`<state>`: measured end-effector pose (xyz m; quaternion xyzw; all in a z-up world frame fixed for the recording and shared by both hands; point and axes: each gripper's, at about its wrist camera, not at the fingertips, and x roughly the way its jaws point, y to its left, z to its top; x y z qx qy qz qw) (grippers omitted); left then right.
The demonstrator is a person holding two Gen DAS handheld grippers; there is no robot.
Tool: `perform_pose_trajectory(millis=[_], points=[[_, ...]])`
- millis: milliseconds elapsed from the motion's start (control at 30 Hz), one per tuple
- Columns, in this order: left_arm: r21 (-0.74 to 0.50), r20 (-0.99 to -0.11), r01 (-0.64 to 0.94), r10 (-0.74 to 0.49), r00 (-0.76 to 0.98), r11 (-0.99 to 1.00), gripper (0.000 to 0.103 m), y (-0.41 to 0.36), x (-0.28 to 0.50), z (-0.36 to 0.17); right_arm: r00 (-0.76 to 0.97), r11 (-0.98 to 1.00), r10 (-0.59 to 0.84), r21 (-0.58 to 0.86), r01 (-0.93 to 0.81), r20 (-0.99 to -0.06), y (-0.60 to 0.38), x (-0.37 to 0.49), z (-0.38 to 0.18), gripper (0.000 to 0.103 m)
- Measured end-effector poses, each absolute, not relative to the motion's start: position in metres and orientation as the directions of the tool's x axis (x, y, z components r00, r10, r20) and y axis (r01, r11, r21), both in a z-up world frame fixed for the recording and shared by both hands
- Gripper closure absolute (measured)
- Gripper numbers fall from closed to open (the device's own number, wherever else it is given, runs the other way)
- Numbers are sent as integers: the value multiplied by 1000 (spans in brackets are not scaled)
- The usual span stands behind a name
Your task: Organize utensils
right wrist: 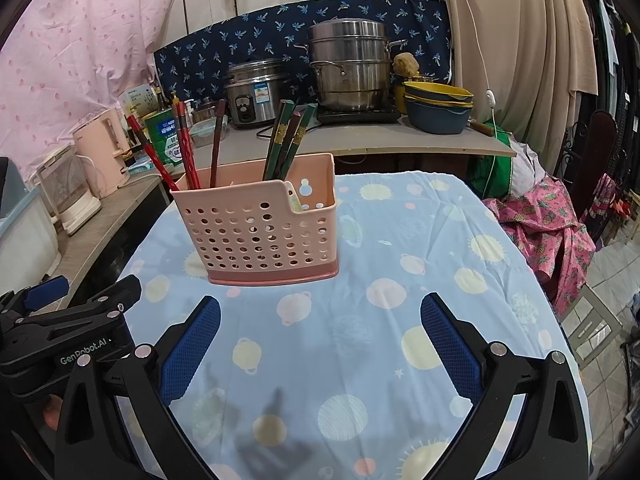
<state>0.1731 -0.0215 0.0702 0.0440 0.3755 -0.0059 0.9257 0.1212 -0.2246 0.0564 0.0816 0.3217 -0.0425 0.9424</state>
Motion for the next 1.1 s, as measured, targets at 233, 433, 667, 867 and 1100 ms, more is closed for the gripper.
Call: perform_pose_trajectory(millis=[233,433,667,867,1100], points=[[87,-697,36,35,716,996,7,-20,175,70,788,983,-30,124,133,-615,-225,121,56,7],[91,-701,35,39,712,995,7,-20,176,69,787,984,-30,120,132,-617,-227,122,55,7],[95,-707,24,51,706,995,7,-20,179,67,785,984,-32,118,133,-619,-230,123,54,7],[98,-705,21,54,707,995,7,-20,181,68,781,985,-35,112,133,-623,-227,126,52,7],[100,-706,22,56,706,995,7,-20,181,67,781,985,-37,110,135,-624,-226,126,52,7]])
